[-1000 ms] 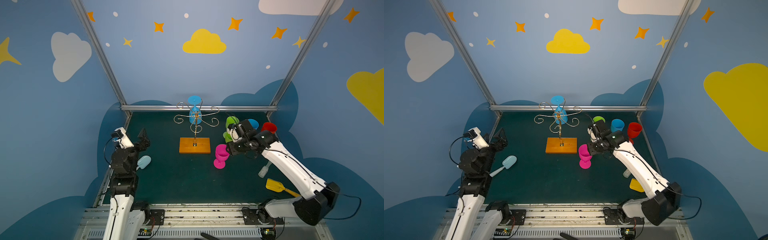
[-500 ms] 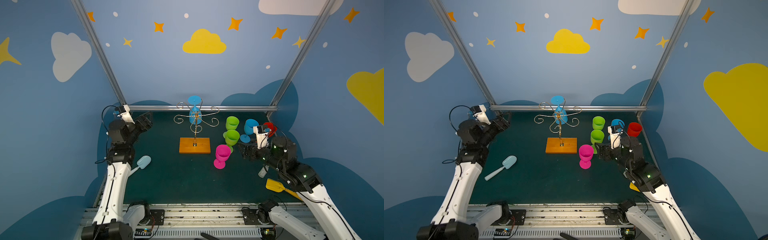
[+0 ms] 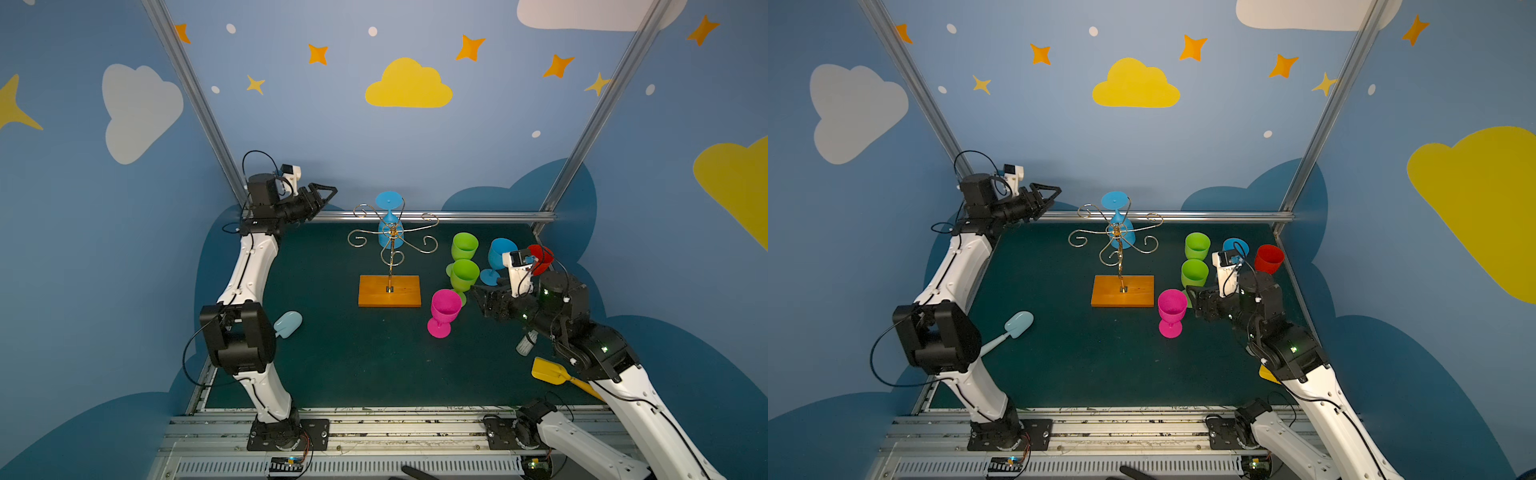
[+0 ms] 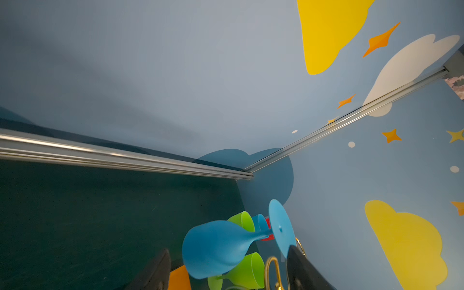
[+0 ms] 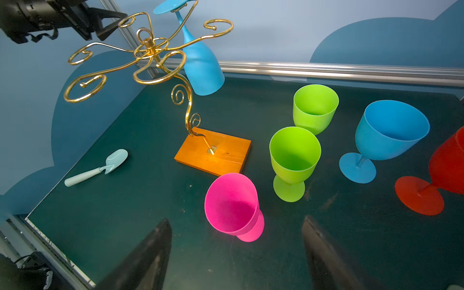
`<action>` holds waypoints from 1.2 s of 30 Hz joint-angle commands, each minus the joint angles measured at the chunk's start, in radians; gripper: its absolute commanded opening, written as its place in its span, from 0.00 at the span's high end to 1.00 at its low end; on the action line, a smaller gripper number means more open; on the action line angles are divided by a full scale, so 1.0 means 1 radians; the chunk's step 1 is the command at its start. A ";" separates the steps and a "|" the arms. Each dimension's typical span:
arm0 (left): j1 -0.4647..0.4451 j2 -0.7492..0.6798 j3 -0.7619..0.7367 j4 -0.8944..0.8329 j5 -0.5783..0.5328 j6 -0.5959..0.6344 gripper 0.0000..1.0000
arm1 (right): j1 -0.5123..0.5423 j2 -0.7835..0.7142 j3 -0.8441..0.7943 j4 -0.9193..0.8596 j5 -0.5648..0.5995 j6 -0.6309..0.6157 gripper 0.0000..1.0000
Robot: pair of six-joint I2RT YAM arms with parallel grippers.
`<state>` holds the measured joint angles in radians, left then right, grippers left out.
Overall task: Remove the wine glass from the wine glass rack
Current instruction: 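Raise the left arm toward the blue glass on the rack while the right gripper withdraws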
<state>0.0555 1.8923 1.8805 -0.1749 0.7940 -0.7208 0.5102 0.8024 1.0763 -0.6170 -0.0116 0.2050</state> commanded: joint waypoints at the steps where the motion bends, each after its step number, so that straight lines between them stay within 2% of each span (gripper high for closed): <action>1: -0.043 0.076 0.154 -0.142 0.039 0.060 0.29 | -0.007 -0.028 -0.015 -0.002 -0.004 0.006 0.19; 6: -0.101 0.209 0.369 -0.238 0.035 0.089 0.29 | -0.007 -0.055 -0.031 -0.015 -0.001 0.014 0.19; 13: -0.168 0.421 0.781 -0.512 0.011 0.176 0.30 | -0.008 -0.085 -0.047 -0.031 0.005 0.022 0.19; 20: -0.192 0.449 0.806 -0.572 -0.028 0.225 0.32 | -0.009 -0.104 -0.058 -0.040 0.009 0.023 0.19; 29: -0.225 0.444 0.806 -0.615 -0.022 0.265 0.33 | -0.009 -0.114 -0.064 -0.040 0.007 0.029 0.19; 36: -0.231 0.441 0.806 -0.671 -0.012 0.287 0.39 | -0.009 -0.121 -0.065 -0.040 0.010 0.028 0.19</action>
<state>-0.1524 2.3341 2.6774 -0.7467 0.7616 -0.4713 0.5045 0.6899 1.0206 -0.6552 -0.0093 0.2283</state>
